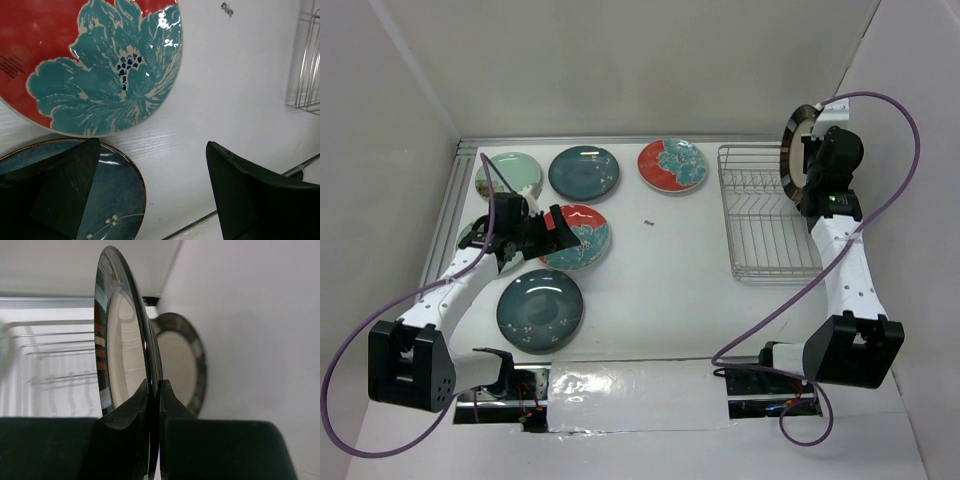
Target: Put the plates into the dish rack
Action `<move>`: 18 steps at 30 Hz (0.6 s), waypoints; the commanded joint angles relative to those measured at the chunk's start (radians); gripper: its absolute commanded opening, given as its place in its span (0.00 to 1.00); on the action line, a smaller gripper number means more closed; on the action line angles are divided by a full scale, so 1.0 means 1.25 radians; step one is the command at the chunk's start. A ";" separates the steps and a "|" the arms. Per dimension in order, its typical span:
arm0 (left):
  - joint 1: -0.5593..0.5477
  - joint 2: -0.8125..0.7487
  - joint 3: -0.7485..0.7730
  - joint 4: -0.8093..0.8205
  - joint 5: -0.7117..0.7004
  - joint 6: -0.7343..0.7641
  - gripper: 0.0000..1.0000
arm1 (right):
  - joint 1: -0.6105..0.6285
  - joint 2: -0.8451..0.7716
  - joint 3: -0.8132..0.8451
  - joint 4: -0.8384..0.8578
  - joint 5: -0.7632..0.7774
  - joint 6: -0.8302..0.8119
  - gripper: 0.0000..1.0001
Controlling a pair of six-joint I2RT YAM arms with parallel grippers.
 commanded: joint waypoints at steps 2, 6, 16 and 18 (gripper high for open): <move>0.002 -0.019 -0.011 0.012 -0.015 0.050 0.99 | -0.036 -0.035 0.014 0.262 0.030 -0.100 0.00; 0.010 -0.011 -0.018 0.019 0.000 0.051 0.99 | -0.084 -0.016 -0.007 0.314 0.020 -0.108 0.00; 0.062 0.036 -0.018 0.050 0.077 0.051 0.99 | -0.138 0.056 -0.022 0.345 -0.021 -0.106 0.00; 0.071 0.036 -0.018 0.050 0.085 0.051 0.99 | -0.145 0.066 -0.041 0.363 -0.021 -0.099 0.00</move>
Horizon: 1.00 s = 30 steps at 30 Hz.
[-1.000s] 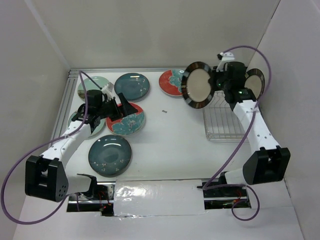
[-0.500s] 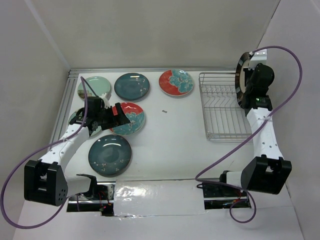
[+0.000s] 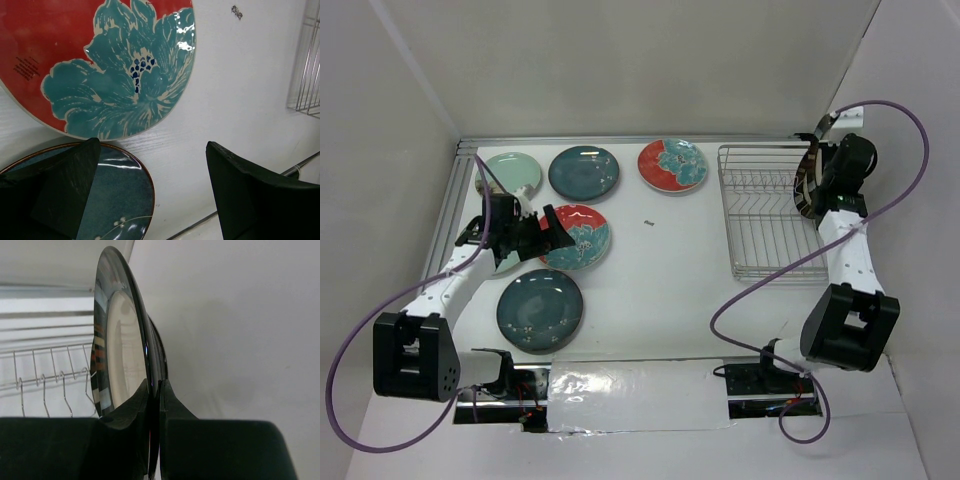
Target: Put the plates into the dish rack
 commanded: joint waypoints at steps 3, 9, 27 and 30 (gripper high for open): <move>0.011 0.009 -0.002 0.033 0.035 0.019 0.99 | -0.010 0.008 -0.007 0.222 -0.021 0.019 0.00; 0.018 0.016 -0.002 0.041 0.035 0.019 0.99 | -0.010 0.059 -0.033 0.237 -0.028 0.019 0.00; 0.018 -0.052 -0.002 -0.057 -0.022 0.019 0.99 | 0.036 0.113 0.103 0.084 -0.072 0.167 0.67; 0.018 -0.060 -0.002 -0.077 -0.031 0.019 0.99 | 0.080 0.079 0.140 0.007 -0.126 0.246 0.72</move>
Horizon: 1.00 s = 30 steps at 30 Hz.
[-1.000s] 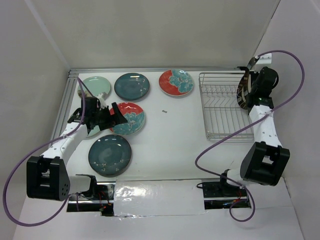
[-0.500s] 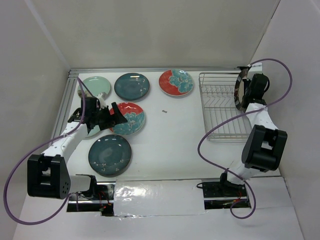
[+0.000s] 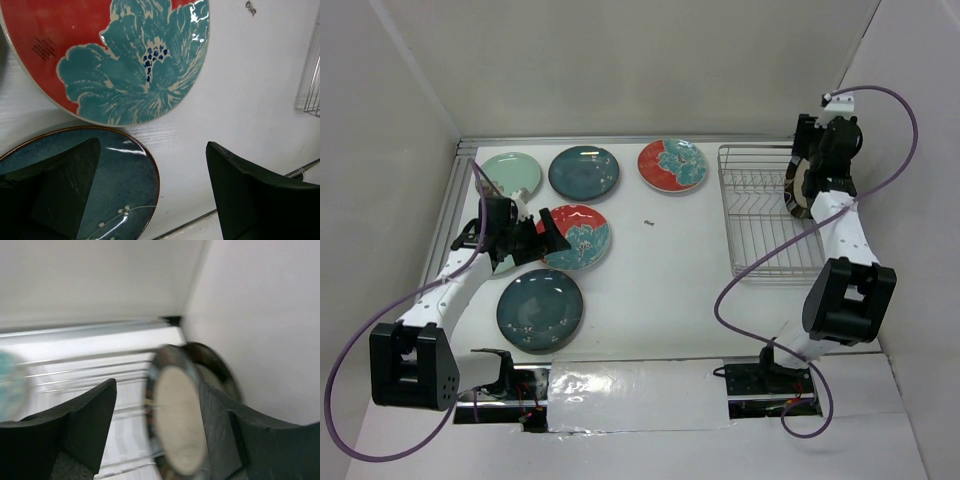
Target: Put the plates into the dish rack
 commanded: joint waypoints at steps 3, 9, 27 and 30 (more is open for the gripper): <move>0.004 -0.024 0.003 -0.037 -0.028 0.019 0.99 | 0.112 -0.072 0.080 -0.136 -0.127 0.199 0.74; 0.004 -0.031 -0.005 -0.037 -0.020 0.019 0.99 | 0.335 -0.029 0.053 -0.201 -0.272 0.408 0.77; 0.004 -0.080 -0.043 -0.022 -0.042 0.019 0.99 | 0.608 0.345 0.076 -0.046 -0.454 0.722 0.79; 0.004 -0.088 -0.043 -0.022 -0.042 0.019 0.99 | 0.615 0.406 0.076 0.002 -0.482 0.765 0.79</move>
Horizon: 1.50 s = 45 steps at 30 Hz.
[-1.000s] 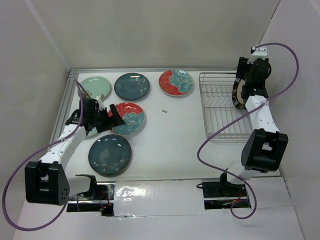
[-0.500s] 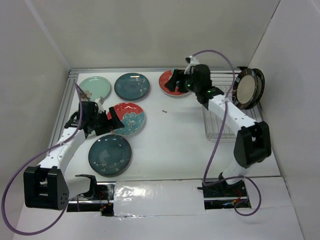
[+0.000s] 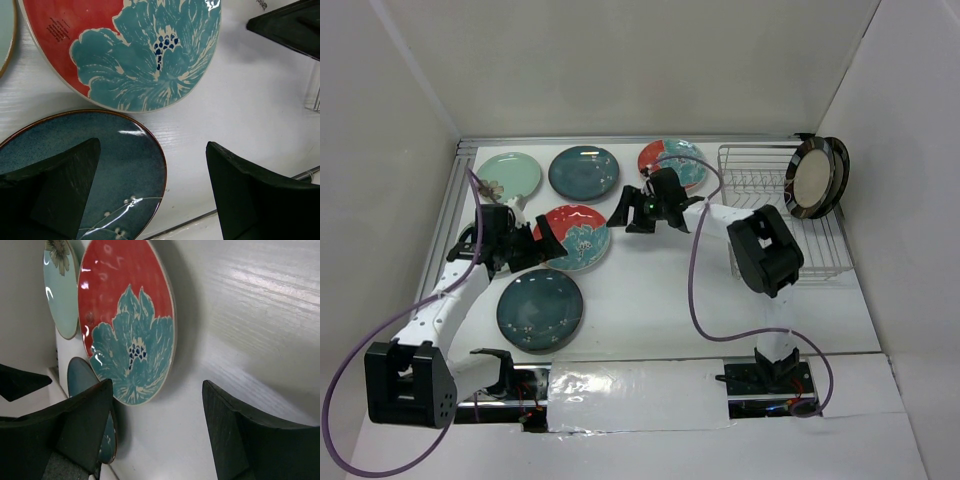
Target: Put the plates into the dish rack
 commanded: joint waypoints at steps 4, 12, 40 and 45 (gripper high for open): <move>0.004 -0.026 -0.002 0.015 -0.013 0.019 0.99 | 0.020 0.097 0.046 0.108 -0.050 0.071 0.77; 0.012 -0.026 -0.002 0.015 -0.021 0.019 0.99 | 0.061 0.197 0.046 0.206 -0.086 0.143 0.73; 0.012 -0.026 -0.002 0.022 -0.013 0.019 0.99 | -0.102 -0.169 0.174 -0.241 0.117 -0.285 0.00; 0.012 -0.019 -0.002 0.022 -0.006 0.019 0.99 | -0.168 -0.312 0.235 -0.308 0.258 -0.391 0.00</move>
